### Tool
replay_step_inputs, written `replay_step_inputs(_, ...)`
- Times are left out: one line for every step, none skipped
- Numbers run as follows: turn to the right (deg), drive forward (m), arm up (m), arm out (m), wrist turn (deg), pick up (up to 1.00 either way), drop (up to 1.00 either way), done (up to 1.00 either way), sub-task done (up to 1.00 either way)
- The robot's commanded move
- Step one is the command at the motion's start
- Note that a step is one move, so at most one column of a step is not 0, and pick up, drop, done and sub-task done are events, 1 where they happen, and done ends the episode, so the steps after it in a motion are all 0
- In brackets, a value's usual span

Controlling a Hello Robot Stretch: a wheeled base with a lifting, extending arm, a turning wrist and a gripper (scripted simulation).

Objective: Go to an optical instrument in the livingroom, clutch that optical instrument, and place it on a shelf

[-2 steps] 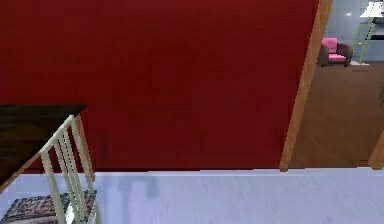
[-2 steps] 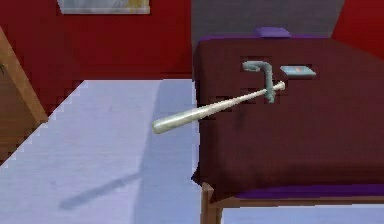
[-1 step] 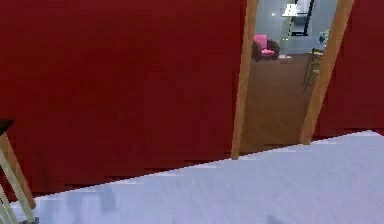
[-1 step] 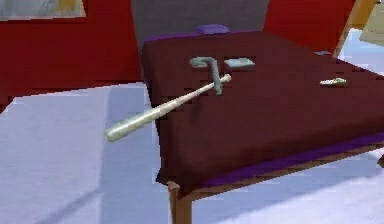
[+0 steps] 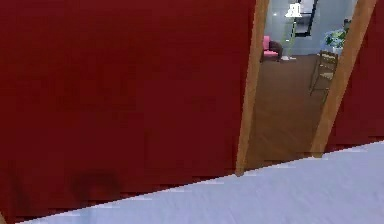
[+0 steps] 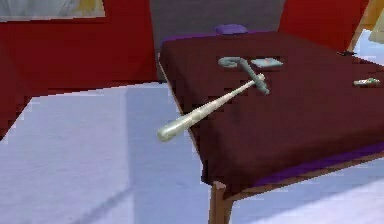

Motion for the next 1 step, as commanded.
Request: replay_step_inputs(33.0,0.00,0.00,0.00,0.0,0.00,0.00,0.00,0.00)
